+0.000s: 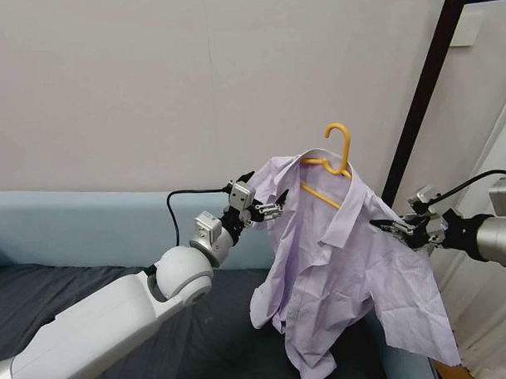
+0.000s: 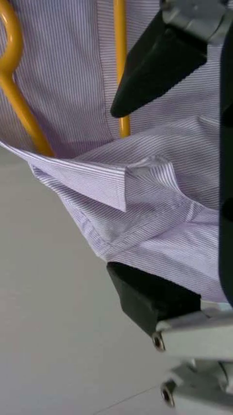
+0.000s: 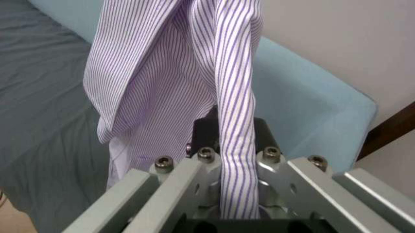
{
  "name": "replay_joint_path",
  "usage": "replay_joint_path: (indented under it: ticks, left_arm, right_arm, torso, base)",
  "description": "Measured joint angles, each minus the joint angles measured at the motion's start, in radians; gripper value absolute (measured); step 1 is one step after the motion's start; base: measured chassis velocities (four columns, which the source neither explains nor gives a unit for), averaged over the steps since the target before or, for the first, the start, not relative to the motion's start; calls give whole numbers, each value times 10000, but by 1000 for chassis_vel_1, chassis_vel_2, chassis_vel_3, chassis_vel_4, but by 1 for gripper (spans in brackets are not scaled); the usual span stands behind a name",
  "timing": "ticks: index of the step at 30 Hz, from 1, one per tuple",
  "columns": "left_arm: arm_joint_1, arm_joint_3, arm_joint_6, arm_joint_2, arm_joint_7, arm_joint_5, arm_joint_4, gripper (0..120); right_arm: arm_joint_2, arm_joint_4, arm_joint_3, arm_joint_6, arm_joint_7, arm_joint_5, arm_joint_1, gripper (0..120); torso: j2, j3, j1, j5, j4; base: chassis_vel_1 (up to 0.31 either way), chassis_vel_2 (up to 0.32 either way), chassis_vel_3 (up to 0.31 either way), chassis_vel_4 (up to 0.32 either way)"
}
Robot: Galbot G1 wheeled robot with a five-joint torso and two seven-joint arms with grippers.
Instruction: Pick up the clothes from the sofa and hang them on the clothes hanger.
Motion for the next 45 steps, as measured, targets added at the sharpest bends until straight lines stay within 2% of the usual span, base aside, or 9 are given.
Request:
replay_joint_path:
  ticks: [4, 8, 9, 11, 13, 16, 23, 34, 45]
  left_arm:
    - [8, 26, -43, -191, -8, -31, 181, 71]
    - [5, 62, -98, -339, 38, -113, 345, 51]
    - [5, 62, -98, -339, 38, -113, 345, 51]
    - [18, 76, -98, -447, 56, -127, 445, 41]
    - [28, 78, -98, -467, 55, -127, 466, 39]
    - [117, 86, -138, -593, 25, -90, 565, 22]
    - [28, 137, -177, -742, 33, -43, 812, 0]
    - [-47, 204, -216, -903, 39, -60, 757, 0]
    - [-455, 300, -36, -338, 5, -216, -660, 0]
  right_arm:
    - [40, -7, -73, 1, -1, -39, -3, 1]
    - [66, -74, -99, 81, -20, -44, -7, 1]
    - [66, -74, -99, 81, -20, -44, -7, 1]
    - [49, -100, -92, 124, -77, -50, -7, 1]
    - [44, -108, -92, 132, -92, -55, -7, 1]
    - [26, -211, -94, 200, -165, -87, -16, 1]
    - [32, -257, -125, 283, -196, -125, -50, 1]
    - [47, -254, -163, 297, -180, -163, -49, 1]
    - [-54, -773, 16, 401, -286, -319, -141, 1]
  torso:
    - [-1, 0, 0, 0, -2]
    - [0, -1, 1, 0, -1]
    - [0, -1, 1, 0, -1]
    - [0, -1, 0, 1, -1]
    - [0, -1, 0, 0, -1]
    - [0, -1, 0, 0, -1]
    - [0, -1, 1, 0, -1]
    - [0, -1, 1, 0, -1]
    - [0, -1, 0, -1, 0]
  base:
    - [0, 0, 0, 0]
    - [0, 0, 0, 0]
    - [0, 0, 0, 0]
    - [0, 0, 0, 0]
    - [0, 0, 0, 0]
    - [0, 0, 0, 0]
    - [0, 0, 0, 0]
    - [0, 0, 0, 0]
    - [0, 0, 0, 0]
